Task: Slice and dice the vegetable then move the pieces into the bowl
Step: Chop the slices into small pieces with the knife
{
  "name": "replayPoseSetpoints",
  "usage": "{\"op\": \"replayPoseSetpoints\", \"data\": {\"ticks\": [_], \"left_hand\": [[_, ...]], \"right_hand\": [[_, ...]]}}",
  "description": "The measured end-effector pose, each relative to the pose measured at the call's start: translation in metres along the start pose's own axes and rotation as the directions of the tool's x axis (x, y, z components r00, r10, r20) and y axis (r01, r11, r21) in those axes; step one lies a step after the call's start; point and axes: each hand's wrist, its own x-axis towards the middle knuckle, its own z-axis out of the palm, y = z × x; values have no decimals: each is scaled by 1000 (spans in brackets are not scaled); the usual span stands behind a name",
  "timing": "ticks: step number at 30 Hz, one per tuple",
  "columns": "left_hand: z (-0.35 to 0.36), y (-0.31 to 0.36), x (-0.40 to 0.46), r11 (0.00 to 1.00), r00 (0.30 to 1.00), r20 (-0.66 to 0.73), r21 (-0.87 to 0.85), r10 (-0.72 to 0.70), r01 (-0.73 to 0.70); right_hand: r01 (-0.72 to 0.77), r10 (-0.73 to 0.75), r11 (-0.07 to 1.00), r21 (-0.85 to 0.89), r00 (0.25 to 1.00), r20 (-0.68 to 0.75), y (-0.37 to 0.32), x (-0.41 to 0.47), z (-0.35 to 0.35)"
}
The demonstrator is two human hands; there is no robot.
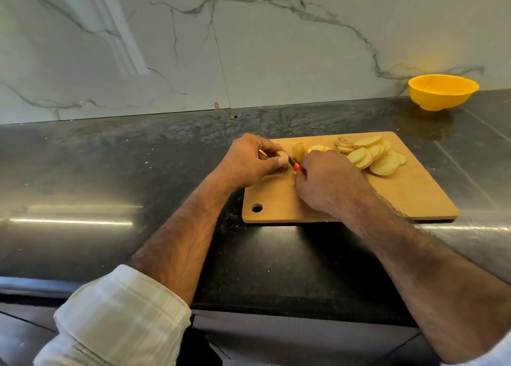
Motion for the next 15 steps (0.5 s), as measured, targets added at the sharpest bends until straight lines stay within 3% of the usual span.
{"op": "replayPoseSetpoints", "data": {"ticks": [8,15], "left_hand": [[11,1,-2,998,994,-104,-51,40,-46],[11,-3,-5,984,994,-113,-174,12,-32]], "right_hand": [[-40,41,997,61,999,-14,1,-1,0],[-14,22,995,101,997,-74,-2,-7,-5]]}}
